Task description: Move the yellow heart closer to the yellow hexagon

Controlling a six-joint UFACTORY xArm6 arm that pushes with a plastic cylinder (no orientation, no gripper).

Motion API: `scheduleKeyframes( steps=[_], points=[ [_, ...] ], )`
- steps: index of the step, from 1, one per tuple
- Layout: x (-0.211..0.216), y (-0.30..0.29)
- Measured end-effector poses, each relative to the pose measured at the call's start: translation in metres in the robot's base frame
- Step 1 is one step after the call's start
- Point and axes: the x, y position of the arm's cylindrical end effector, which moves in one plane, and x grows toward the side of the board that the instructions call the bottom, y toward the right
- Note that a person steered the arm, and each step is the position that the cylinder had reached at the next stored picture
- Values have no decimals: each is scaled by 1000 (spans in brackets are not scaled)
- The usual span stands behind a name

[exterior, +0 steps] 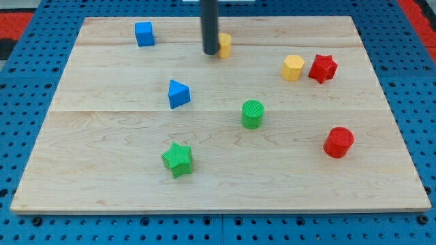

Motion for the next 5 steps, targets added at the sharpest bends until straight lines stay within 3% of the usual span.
scheduleKeyframes(
  steps=[1, 2, 5],
  points=[
    [-13, 13],
    [-17, -30],
    [-50, 23]
  ],
)
